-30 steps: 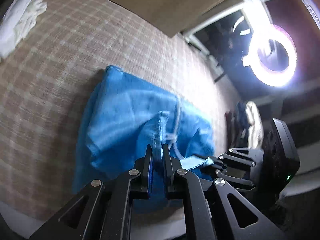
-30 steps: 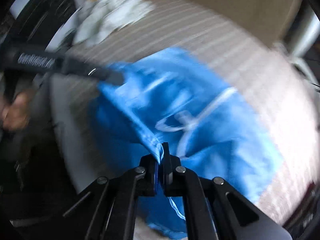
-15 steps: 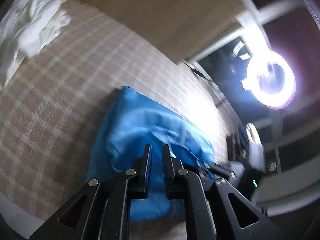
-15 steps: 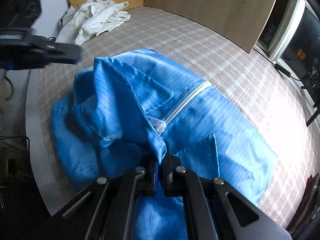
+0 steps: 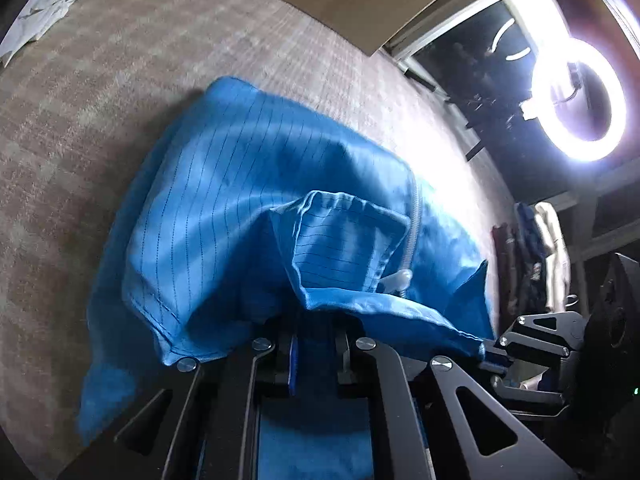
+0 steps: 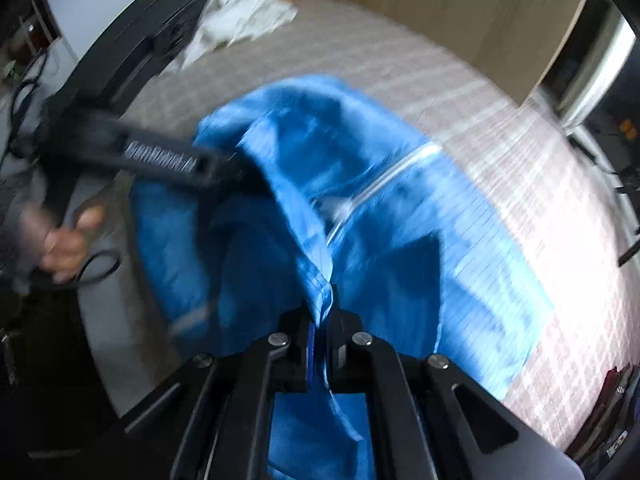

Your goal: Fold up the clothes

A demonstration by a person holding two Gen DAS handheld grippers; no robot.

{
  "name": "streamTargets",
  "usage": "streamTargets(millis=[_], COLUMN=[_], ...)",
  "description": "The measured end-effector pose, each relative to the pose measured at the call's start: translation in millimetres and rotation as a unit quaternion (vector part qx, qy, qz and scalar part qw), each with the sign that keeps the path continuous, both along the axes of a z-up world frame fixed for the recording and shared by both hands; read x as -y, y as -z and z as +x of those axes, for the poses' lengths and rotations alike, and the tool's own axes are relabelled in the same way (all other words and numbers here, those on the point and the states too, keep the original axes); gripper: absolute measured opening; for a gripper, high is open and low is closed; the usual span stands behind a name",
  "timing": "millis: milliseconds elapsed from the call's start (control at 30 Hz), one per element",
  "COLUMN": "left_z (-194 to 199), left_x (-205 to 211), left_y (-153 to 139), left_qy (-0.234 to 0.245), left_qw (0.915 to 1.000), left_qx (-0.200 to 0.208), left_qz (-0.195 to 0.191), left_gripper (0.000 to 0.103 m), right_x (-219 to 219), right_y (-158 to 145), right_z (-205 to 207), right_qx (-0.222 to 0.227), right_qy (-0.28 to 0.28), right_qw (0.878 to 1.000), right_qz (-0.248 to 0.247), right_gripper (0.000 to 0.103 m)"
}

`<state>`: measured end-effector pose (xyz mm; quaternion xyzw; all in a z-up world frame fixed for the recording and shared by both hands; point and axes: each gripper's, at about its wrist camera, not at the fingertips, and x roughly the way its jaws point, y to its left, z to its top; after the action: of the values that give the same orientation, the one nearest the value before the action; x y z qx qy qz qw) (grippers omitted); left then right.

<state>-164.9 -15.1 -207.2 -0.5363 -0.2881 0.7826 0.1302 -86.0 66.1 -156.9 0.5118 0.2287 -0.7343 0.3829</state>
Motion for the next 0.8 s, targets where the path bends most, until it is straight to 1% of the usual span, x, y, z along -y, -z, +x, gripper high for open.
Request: streamTargets(millis=[33,100,167,233,333,367,400,500,567,633,700,800], left_z=[2.9,10.4,17.0,19.5,19.1,18.4,17.6,16.6,15.3,17.9,24.8,37.4], left_x=[2.1,9.0,12.1,15.1,18.5,16.7,14.9,13.8,15.4,23.1,33.4,47.7], left_y=[-3.7,-12.2,-20.3,-21.2,-13.3,-11.3,-9.3,-3.0,3.3,4.2,-2.8,-28.4], left_qy=[-0.002,-0.009,-0.008,-0.009,-0.015,-0.014,-0.013,-0.014,-0.019,-0.024,-0.029,-0.04], left_qw=[1.0,0.9998,0.9997,0.9997,0.9998,0.9998,0.9998,0.9999,0.9998,0.9994,0.9993,0.9991], left_qx=[-0.004,-0.013,-0.024,-0.024,-0.013,-0.012,-0.01,-0.006,0.002,0.009,0.007,-0.003], left_qz=[0.005,0.013,0.003,0.001,0.005,0.006,0.007,0.004,0.011,0.024,0.022,0.013], left_gripper=[0.008,0.008,0.009,0.009,0.009,0.009,0.009,0.009,0.009,0.009,0.009,0.009], right_x=[-3.4,-9.5,-14.4,-17.5,-17.2,-15.2,-9.2,13.4,24.1,29.6,34.4,42.1], right_y=[-8.7,-27.8,-42.8,-46.7,-35.3,-26.7,-18.5,10.1,22.6,26.7,29.6,32.1], right_z=[-3.3,-14.7,-35.6,-61.7,-95.1,-104.4,-108.4,-101.5,-81.9,-63.6,-45.8,-25.6], right_qx=[0.01,0.037,0.066,0.087,0.127,0.134,0.138,0.163,0.177,0.165,0.148,0.126], right_qy=[-0.002,-0.003,0.01,0.043,0.081,0.1,0.107,0.09,0.067,0.054,0.043,0.026], right_qw=[1.0,0.996,0.988,0.979,0.965,0.964,0.965,0.968,0.97,0.974,0.978,0.983], right_qz=[-0.02,-0.078,-0.138,-0.179,-0.215,-0.208,-0.197,-0.166,-0.154,-0.146,-0.14,-0.129], right_gripper=[0.009,0.013,0.017,0.018,0.018,0.018,0.018,0.018,0.018,0.017,0.017,0.017])
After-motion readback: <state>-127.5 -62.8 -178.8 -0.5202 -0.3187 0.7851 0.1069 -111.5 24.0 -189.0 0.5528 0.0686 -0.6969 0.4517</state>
